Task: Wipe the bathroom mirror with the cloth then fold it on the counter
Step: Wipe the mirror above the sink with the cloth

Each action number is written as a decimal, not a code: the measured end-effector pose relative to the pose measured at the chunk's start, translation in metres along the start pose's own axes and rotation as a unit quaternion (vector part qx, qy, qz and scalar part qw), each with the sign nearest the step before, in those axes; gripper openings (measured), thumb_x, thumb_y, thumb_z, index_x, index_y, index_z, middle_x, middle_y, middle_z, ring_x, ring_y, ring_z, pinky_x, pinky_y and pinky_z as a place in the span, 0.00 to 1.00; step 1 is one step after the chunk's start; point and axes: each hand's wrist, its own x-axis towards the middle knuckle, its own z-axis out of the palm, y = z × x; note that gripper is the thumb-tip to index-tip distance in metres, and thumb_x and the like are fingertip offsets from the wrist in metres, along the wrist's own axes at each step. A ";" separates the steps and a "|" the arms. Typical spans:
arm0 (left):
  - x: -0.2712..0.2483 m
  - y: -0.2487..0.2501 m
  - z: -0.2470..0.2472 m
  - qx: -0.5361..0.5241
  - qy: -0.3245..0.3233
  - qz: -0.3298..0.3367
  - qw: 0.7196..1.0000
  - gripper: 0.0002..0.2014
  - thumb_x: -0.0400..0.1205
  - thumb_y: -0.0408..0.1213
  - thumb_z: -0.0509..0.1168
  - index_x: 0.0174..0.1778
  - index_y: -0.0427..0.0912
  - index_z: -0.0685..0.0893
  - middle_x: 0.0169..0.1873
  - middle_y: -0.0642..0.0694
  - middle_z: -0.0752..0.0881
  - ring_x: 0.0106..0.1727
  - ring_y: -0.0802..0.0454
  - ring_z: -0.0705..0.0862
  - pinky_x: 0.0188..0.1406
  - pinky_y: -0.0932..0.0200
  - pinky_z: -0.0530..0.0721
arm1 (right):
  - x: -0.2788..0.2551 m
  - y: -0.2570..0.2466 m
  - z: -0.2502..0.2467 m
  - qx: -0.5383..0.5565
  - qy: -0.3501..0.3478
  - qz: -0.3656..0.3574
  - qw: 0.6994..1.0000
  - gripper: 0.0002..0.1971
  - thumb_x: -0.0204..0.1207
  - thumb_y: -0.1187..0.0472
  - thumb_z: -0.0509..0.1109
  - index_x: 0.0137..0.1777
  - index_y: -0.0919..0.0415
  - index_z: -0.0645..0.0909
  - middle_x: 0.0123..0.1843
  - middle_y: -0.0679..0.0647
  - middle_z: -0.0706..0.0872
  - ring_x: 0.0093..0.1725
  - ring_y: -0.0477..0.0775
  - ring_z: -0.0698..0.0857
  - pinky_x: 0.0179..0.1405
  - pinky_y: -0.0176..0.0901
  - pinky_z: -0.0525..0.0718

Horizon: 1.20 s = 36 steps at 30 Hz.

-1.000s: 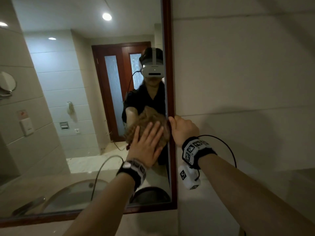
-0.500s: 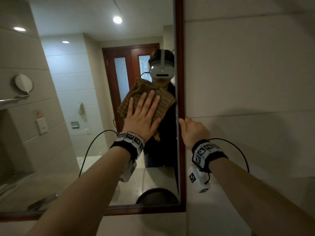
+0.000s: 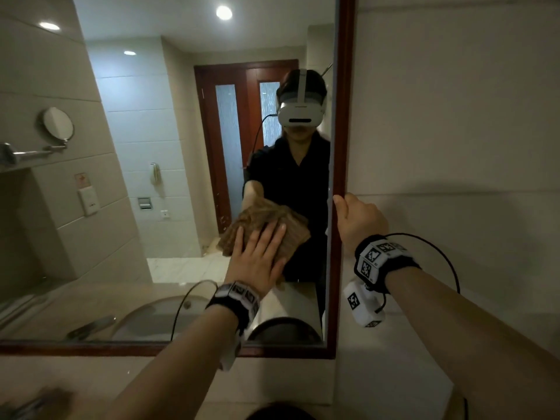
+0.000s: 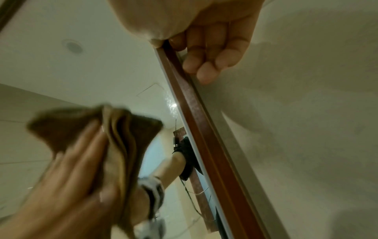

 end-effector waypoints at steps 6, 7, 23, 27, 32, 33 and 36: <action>0.069 -0.015 -0.050 0.005 0.092 -0.037 0.995 0.36 0.84 0.59 0.45 0.85 0.48 0.43 0.84 0.48 0.40 0.85 0.46 0.43 0.81 0.34 0.43 | 0.002 -0.001 0.006 0.008 0.013 0.019 1.000 0.25 0.86 0.44 0.48 0.49 0.63 0.79 0.40 0.65 0.85 0.40 0.68 0.83 0.35 0.48 0.75; 0.065 -0.017 -0.047 0.009 0.092 -0.025 0.995 0.36 0.84 0.59 0.46 0.85 0.48 0.43 0.84 0.47 0.40 0.85 0.45 0.44 0.81 0.34 0.44 | 0.001 -0.002 0.006 0.015 0.012 0.023 1.000 0.25 0.86 0.45 0.49 0.48 0.63 0.80 0.40 0.64 0.85 0.40 0.67 0.83 0.34 0.47 0.73; -0.023 -0.062 -0.016 -0.062 -0.007 0.054 0.997 0.38 0.85 0.45 0.58 0.85 0.45 0.42 0.85 0.44 0.54 0.84 0.46 0.56 0.83 0.44 0.53 | -0.105 -0.151 0.073 0.275 -0.110 -0.131 0.946 0.27 0.82 0.61 0.58 0.82 0.62 0.61 0.85 0.53 0.56 0.83 0.46 0.56 0.82 0.37 0.51; -0.030 -0.097 -0.023 -0.087 0.008 0.074 0.993 0.32 0.85 0.41 0.53 0.85 0.38 0.54 0.85 0.44 0.50 0.85 0.50 0.50 0.83 0.47 0.55 | -0.103 -0.162 0.100 0.219 -0.099 -0.119 0.963 0.33 0.85 0.53 0.52 0.86 0.57 0.42 0.86 0.48 0.35 0.84 0.46 0.38 0.84 0.47 0.44; -0.045 -0.135 -0.010 -0.054 0.009 0.126 0.991 0.33 0.84 0.41 0.57 0.84 0.38 0.56 0.84 0.42 0.54 0.85 0.49 0.53 0.83 0.43 0.51 | -0.109 -0.166 0.135 0.122 -0.080 -0.114 0.983 0.33 0.84 0.50 0.50 0.85 0.53 0.41 0.84 0.51 0.29 0.84 0.57 0.35 0.83 0.57 0.47; -0.045 -0.138 -0.009 -0.026 0.003 0.122 0.992 0.33 0.84 0.43 0.57 0.84 0.38 0.56 0.84 0.42 0.55 0.85 0.49 0.52 0.83 0.41 0.52 | -0.108 -0.170 0.139 0.104 -0.075 -0.106 0.986 0.32 0.84 0.48 0.48 0.85 0.55 0.44 0.85 0.55 0.31 0.84 0.59 0.37 0.83 0.62 0.50; -0.043 -0.144 -0.013 0.006 -0.007 0.115 0.993 0.31 0.86 0.48 0.48 0.85 0.39 0.54 0.85 0.43 0.54 0.85 0.49 0.50 0.81 0.34 0.51 | -0.102 -0.185 0.147 0.067 -0.067 -0.079 0.992 0.32 0.83 0.46 0.43 0.85 0.59 0.50 0.85 0.63 0.38 0.85 0.65 0.43 0.80 0.68 0.53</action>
